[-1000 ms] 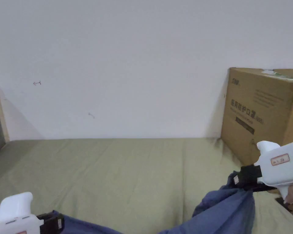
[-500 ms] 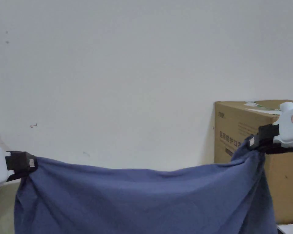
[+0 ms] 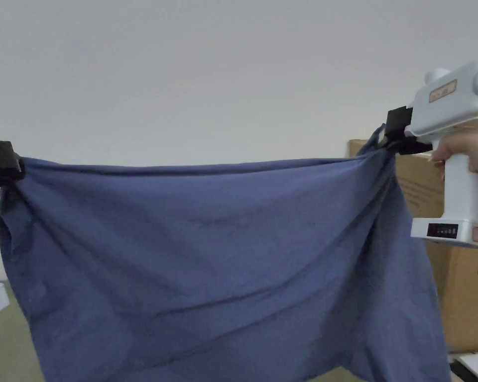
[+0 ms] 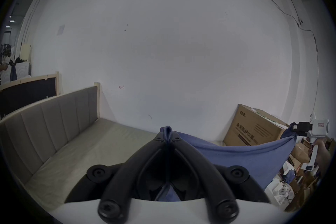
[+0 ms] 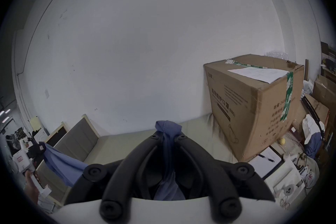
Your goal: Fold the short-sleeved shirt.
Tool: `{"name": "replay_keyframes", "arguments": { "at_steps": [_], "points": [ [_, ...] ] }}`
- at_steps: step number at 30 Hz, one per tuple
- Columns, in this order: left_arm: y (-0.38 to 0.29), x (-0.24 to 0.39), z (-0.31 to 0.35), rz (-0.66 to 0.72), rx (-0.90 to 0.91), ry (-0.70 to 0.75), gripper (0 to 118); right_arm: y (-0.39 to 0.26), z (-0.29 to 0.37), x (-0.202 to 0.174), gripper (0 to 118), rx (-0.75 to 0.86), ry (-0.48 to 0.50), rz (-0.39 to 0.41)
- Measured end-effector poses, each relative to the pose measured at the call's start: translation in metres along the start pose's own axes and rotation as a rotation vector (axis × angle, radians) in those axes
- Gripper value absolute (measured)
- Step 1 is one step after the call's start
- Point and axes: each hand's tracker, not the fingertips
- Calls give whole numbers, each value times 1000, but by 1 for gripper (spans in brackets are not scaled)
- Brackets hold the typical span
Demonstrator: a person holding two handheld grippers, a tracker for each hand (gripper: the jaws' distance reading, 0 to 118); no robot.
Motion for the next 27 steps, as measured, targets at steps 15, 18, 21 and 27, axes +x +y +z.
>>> {"name": "replay_keyframes", "arguments": {
  "at_steps": [15, 18, 21, 27],
  "points": [
    [-200, -48, -62, 34, -284, 52, 0, -228, -92, 47, 11, -155, -73, -46],
    [-279, -64, -54, 56, -509, 50, 0, -315, -88, 73, 11, -366, -130, -51],
    [-342, -79, -28, 79, -662, 60, 0, -384, -72, 98, 11, -522, -163, -60],
    [-381, -114, 63, 2, -735, -47, 0, -438, 22, 113, 11, -613, -69, 19]
  ]
}}
